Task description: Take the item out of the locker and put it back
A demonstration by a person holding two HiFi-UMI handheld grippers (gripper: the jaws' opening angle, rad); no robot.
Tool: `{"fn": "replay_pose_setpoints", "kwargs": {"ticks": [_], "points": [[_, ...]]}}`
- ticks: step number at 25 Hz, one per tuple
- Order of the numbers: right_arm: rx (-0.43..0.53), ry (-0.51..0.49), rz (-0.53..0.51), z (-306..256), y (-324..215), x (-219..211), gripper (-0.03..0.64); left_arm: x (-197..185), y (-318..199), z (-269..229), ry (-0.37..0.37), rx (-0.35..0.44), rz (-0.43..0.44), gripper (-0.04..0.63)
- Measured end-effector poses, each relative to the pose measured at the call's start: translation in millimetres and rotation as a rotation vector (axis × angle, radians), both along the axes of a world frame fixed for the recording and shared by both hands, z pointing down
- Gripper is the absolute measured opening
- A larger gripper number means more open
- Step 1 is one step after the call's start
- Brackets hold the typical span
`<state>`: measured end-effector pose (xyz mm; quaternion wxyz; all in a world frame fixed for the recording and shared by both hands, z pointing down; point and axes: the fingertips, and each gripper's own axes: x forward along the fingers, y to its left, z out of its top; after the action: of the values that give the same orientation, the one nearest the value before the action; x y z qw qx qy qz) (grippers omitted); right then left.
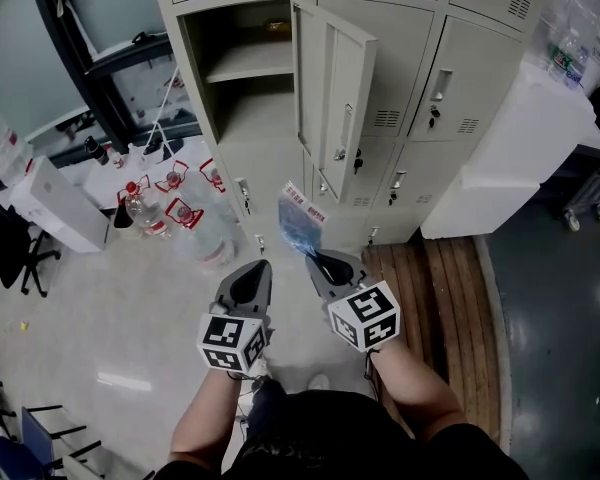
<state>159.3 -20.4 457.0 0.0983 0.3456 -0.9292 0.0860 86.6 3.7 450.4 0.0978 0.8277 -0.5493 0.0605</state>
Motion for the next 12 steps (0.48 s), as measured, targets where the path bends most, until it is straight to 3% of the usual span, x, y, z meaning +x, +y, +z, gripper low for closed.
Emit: {"fn": "replay_pose_setpoints", "kwargs": {"ticks": [12], "points": [[-0.002, 0.010, -0.003, -1, 8, -25, 0.015, -25, 7, -1, 0.010, 0.005, -0.002, 0.003]]}}
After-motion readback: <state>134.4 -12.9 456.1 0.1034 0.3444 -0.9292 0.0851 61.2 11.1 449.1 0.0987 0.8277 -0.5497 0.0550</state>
